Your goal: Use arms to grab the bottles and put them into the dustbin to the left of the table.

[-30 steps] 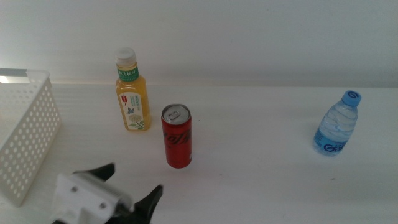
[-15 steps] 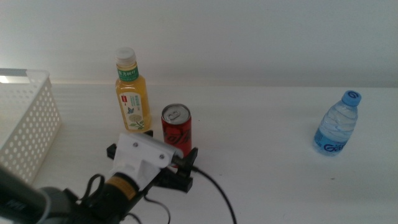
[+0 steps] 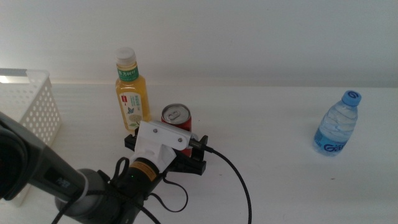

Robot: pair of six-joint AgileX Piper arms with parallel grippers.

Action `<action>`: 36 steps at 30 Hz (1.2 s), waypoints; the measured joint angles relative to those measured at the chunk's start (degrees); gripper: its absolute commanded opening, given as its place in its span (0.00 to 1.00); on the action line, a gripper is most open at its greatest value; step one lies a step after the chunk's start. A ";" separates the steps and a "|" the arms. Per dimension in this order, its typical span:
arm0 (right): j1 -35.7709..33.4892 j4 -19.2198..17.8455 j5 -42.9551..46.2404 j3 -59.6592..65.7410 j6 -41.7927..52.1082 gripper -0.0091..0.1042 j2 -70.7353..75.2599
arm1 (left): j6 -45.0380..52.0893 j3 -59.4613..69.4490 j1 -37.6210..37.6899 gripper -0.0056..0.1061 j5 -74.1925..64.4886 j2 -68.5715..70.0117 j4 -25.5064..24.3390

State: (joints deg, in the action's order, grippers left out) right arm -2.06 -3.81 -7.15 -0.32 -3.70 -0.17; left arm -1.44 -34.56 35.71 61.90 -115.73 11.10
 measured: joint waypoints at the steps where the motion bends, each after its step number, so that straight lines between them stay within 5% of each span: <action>1: 0.00 0.00 0.00 0.00 0.00 0.86 0.00 | 0.00 -0.33 0.00 0.89 -0.16 -0.05 0.14; 9: 0.00 0.00 0.00 0.00 0.00 0.86 0.00 | 0.04 -2.17 0.00 0.77 -0.71 -1.71 2.33; 20: 0.00 0.00 0.00 0.00 0.00 0.86 0.00 | -0.78 0.63 -2.03 0.03 -6.16 3.41 3.06; 29: 0.00 0.00 0.00 0.00 0.00 0.86 0.00 | 4.37 4.09 -4.01 0.03 -51.86 36.73 4.25; 36: 0.00 0.00 0.00 0.00 0.00 0.86 0.00 | 7.29 -3.30 -17.71 0.03 -93.87 49.52 2.23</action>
State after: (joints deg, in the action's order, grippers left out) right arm -2.06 -3.81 -7.15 -0.32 -3.70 -0.17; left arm 5.85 -37.86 17.99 -31.97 -66.21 13.33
